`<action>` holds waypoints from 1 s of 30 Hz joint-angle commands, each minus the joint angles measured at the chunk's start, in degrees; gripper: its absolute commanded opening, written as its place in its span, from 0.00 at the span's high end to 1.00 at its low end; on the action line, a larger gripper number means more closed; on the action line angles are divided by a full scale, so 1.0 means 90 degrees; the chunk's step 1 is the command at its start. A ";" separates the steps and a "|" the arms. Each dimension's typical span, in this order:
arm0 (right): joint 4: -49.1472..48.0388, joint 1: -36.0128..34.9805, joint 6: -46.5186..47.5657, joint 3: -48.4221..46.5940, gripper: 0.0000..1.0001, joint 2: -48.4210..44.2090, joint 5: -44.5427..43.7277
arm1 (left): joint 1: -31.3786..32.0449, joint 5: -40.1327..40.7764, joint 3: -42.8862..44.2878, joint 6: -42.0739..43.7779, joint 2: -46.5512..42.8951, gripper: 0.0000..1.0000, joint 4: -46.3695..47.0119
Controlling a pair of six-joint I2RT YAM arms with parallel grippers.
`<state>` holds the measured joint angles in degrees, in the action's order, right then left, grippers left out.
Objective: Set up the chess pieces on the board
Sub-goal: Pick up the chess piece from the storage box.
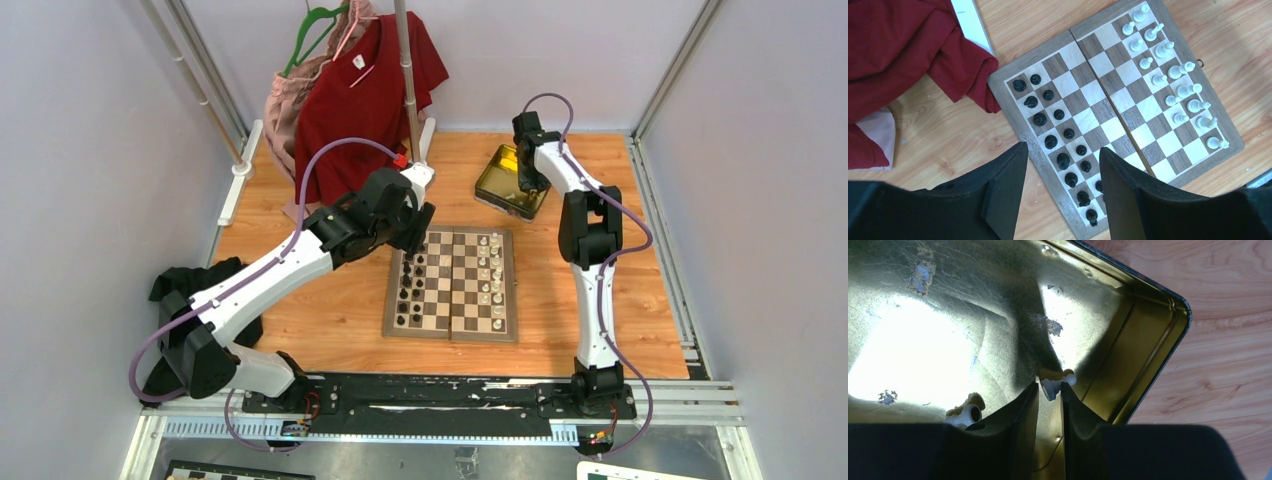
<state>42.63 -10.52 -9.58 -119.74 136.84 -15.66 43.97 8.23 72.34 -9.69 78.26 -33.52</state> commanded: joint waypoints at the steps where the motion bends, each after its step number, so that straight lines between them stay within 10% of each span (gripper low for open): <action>1: 0.0107 0.0070 -0.0001 -0.0191 0.75 0.0214 0.0050 | -0.0061 -0.0035 -0.0056 -0.0017 -0.0066 0.40 0.0140; 9: 0.0100 0.0071 0.0014 -0.0129 1.00 0.0116 0.0166 | -0.0080 -0.0055 -0.0078 -0.0007 -0.0058 0.40 0.0157; 30: -0.0478 0.0044 -0.0554 0.0196 1.00 -0.0745 0.1406 | -0.0144 -0.0143 -0.0224 0.0022 -0.0082 0.41 0.0257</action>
<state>40.45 -10.48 -11.86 -119.66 134.61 -7.20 43.44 7.64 70.96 -9.67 78.26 -32.82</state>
